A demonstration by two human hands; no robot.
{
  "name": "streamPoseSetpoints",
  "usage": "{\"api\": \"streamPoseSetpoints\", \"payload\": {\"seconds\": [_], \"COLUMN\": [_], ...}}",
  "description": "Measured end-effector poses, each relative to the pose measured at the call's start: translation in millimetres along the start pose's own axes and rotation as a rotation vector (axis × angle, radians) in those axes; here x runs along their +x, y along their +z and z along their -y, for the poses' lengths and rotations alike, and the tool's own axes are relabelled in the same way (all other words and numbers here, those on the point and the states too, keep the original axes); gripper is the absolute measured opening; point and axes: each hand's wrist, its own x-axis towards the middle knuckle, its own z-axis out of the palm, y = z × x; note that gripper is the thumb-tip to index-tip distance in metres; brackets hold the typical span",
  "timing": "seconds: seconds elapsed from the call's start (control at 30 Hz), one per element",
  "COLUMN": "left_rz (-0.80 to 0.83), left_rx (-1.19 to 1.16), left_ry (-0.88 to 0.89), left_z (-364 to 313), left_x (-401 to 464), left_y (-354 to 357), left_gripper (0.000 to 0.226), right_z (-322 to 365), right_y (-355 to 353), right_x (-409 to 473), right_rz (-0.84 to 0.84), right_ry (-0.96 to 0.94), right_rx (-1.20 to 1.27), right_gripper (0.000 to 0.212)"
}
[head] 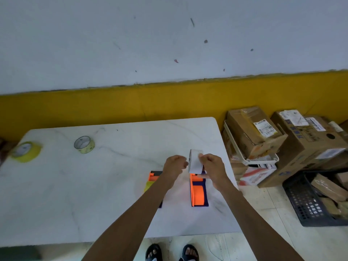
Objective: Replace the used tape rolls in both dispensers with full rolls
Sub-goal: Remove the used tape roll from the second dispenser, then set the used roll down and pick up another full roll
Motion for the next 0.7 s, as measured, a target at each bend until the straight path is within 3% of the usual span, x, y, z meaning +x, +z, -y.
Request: {"api": "streamPoseSetpoints", "payload": {"seconds": [0.17, 0.3, 0.47, 0.7], "left_rz": [-0.018, -0.079, -0.171, -0.228], "left_rx": [-0.056, -0.009, -0.018, -0.020], "left_ry": [0.169, 0.235, 0.277, 0.301], "left_z": [-16.2, -12.6, -2.0, 19.9], "left_x": [-17.3, -29.6, -43.2, -66.0], "left_y": [-49.7, -114.0, -213.3, -358.8], "left_gripper": [0.016, 0.035, 0.023, 0.022], "right_z": [30.0, 42.4, 50.2, 53.4], "right_y": [63.3, 122.8, 216.5, 352.9], "right_x": [-8.8, -24.5, -55.5, -116.4], "right_rz": [0.119, 0.229, 0.316, 0.379], "right_ry": [-0.073, -0.103, -0.153, -0.171], "right_rx": [-0.039, -0.075, -0.118, -0.115], "right_gripper": [0.026, 0.025, 0.028, 0.028]}}
